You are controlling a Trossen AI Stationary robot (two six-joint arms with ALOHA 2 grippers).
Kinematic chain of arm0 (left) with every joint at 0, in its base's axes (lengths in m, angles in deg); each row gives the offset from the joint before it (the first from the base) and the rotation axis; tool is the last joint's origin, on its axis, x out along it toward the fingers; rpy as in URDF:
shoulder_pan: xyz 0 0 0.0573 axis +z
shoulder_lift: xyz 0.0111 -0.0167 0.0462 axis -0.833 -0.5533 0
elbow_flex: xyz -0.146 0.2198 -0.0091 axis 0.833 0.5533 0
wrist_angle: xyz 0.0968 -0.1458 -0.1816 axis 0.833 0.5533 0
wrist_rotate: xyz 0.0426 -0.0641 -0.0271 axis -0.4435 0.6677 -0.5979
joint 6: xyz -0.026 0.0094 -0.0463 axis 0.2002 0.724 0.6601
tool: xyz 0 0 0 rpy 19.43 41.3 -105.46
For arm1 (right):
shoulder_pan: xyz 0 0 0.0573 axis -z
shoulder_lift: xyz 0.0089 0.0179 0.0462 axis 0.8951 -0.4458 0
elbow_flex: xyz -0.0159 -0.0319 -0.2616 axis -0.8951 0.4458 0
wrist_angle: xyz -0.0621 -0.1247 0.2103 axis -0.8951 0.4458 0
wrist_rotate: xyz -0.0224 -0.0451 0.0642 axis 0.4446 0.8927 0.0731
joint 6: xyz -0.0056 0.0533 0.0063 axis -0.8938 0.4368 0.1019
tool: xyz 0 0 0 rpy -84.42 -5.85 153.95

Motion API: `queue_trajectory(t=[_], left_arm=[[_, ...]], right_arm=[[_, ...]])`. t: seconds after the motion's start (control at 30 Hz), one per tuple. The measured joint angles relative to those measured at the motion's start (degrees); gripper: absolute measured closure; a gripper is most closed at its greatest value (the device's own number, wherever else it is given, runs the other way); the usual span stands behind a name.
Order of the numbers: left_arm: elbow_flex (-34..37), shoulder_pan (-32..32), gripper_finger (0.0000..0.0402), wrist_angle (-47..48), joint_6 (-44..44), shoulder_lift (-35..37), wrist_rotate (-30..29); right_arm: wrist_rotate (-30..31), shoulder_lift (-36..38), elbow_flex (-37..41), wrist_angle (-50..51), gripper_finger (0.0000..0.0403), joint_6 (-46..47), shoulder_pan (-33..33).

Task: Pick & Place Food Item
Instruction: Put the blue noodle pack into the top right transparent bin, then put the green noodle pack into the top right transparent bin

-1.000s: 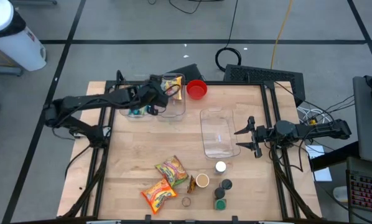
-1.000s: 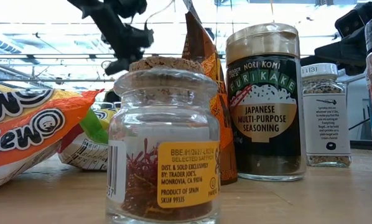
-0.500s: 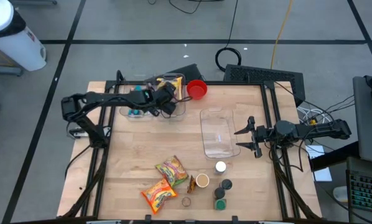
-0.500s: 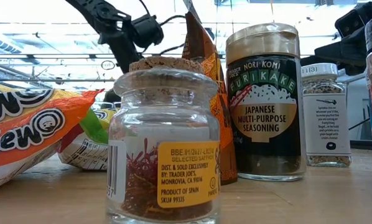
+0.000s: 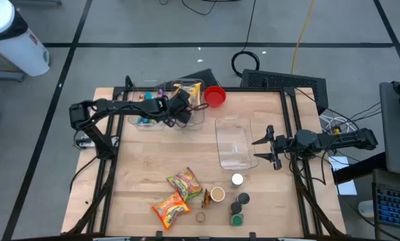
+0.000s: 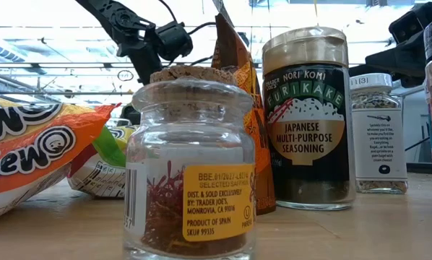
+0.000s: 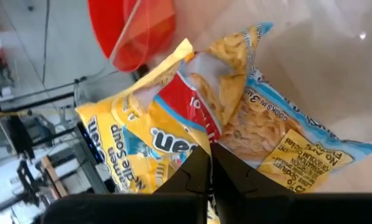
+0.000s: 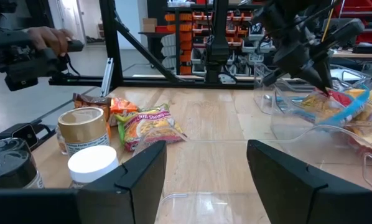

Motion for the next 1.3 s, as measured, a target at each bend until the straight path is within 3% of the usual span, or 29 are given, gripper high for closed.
queue_trajectory(t=[0.4,0.77,0.9,1.3], left_arm=[[-0.01,-0.73,0.0369,-0.24,5.04,0.00,-2.58],[-0.07,-2.48,0.0228,-1.68,8.56,0.46,-12.11],[-0.06,-3.35,0.0195,-2.57,10.29,2.05,-14.62],[-0.14,-3.51,0.0186,-2.32,21.39,14.34,-13.22]], right_arm=[[-0.01,0.00,0.00,0.02,0.0186,0.00,0.01],[-0.01,0.00,0.00,0.02,0.0184,0.00,0.00],[-0.01,0.00,0.00,0.02,0.0187,0.00,0.00],[-0.01,-0.01,0.00,0.00,0.0187,0.00,0.02]])
